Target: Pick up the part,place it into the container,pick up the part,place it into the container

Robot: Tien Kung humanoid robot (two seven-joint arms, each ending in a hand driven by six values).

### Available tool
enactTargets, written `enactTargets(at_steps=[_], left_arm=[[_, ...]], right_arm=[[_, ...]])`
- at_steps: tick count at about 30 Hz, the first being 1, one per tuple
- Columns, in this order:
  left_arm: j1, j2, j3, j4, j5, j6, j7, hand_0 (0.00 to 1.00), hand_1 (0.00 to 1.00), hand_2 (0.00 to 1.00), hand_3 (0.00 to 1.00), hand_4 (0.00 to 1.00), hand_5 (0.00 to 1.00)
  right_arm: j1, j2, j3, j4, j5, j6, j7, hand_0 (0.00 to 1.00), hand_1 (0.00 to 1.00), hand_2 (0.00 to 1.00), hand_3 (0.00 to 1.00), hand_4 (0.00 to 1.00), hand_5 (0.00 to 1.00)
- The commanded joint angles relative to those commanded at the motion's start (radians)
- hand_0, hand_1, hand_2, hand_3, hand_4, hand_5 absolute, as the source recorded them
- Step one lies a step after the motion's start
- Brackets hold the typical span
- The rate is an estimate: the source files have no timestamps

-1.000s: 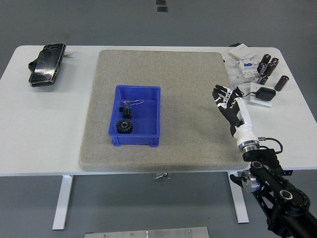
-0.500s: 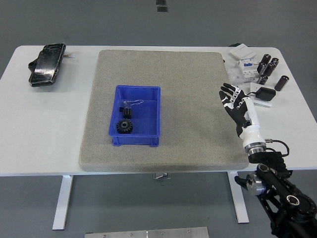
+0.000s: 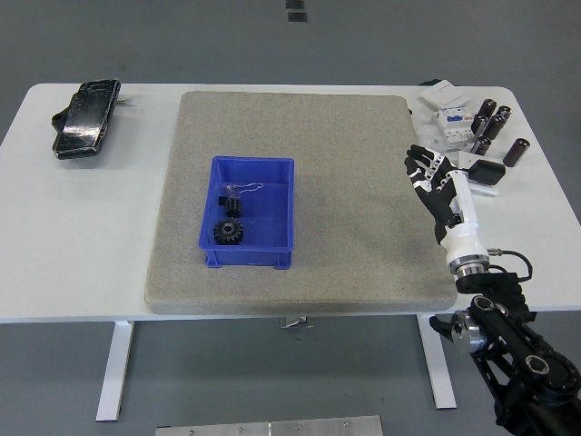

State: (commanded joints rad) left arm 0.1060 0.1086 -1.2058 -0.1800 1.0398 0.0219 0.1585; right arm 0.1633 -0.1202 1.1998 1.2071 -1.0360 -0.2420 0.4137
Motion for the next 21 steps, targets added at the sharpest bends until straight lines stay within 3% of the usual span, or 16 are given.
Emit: enactTargets(at_steps=[21], left_arm=[[-0.005,-0.001,0.001,0.0,-0.009,0.002,0.003,0.637,0.616,0.582,0.595,0.622,0.282]], right_arm=[[-0.015,0.002,0.049,0.013,0.011,0.002,0.001,0.805,0.752,0.752,0.71,0.781,0.444]])
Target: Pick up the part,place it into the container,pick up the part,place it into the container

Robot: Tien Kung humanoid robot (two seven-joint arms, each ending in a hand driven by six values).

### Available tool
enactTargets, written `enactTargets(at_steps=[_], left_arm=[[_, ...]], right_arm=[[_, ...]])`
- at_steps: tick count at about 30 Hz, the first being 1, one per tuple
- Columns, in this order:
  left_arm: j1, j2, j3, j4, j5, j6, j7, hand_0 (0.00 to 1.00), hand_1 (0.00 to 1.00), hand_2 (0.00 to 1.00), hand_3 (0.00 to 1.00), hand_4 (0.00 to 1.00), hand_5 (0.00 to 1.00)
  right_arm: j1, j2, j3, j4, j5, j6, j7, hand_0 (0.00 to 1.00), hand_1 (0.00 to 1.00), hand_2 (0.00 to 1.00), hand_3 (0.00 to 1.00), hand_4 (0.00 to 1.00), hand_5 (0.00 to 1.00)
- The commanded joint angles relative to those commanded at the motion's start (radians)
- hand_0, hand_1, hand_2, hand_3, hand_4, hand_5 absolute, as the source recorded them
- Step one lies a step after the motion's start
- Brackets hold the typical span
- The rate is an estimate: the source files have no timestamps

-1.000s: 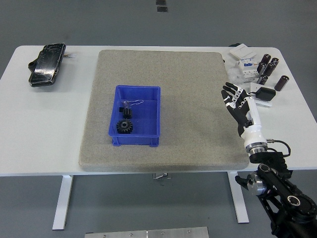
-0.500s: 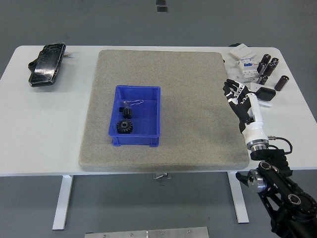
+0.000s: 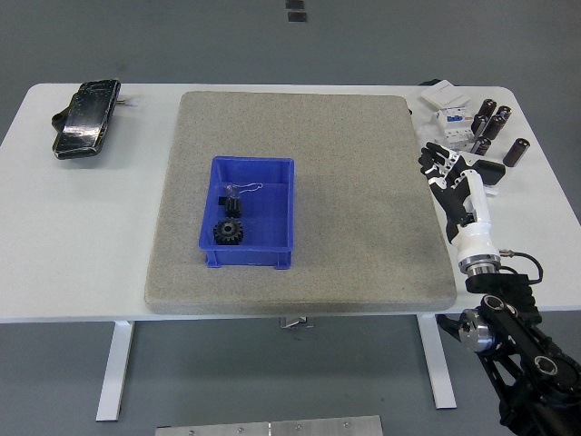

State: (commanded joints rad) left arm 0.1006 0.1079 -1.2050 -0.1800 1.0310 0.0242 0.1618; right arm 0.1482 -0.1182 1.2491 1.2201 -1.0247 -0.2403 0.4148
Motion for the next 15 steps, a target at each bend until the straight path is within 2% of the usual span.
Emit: enactTargets(at_steps=[15], left_arm=[[-0.003,-0.002,0.0,0.0,-0.003,0.001,0.0,0.637,0.616,0.581,0.594,0.623,0.28]], right_arm=[[-0.007,0.0,0.024,0.013,-0.01,-0.004,-0.004,0.804,0.752,0.752,0.71,0.78,0.441]])
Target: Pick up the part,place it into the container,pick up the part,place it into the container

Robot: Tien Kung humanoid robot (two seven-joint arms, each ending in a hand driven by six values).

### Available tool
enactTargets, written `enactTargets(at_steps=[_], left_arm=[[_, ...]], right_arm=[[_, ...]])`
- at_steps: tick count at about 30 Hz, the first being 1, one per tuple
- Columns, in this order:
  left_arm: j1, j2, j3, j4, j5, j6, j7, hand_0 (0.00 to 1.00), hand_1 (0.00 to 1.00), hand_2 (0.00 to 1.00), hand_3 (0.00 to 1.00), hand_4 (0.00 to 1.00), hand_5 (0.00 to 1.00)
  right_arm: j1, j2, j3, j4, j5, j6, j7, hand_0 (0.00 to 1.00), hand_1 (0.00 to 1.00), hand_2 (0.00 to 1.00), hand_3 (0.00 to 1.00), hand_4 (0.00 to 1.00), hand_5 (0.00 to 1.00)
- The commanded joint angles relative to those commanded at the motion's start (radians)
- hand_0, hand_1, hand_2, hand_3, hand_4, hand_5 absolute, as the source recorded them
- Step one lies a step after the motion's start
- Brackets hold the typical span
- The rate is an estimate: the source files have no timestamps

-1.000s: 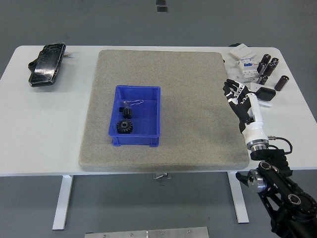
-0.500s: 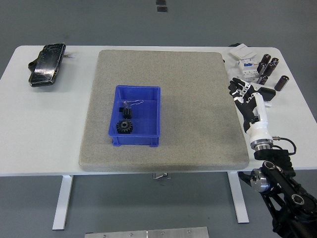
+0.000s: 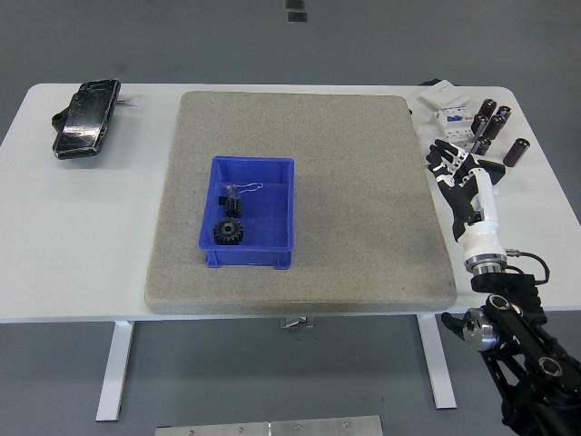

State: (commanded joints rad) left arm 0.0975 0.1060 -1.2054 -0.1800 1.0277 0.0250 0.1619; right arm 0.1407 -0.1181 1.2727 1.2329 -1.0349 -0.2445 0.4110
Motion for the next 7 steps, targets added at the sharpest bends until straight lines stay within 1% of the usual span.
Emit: enactTargets(at_steps=[7], left_arm=[[0.0,0.0,0.0,0.0,-0.002,0.001,0.002,0.637,0.616,0.582,0.595,0.624,0.278]], right_arm=[[0.01,-0.003,-0.008,0.002,-0.004,0.0,-0.004,0.803,0.751,0.751,0.709,0.776,0.434]])
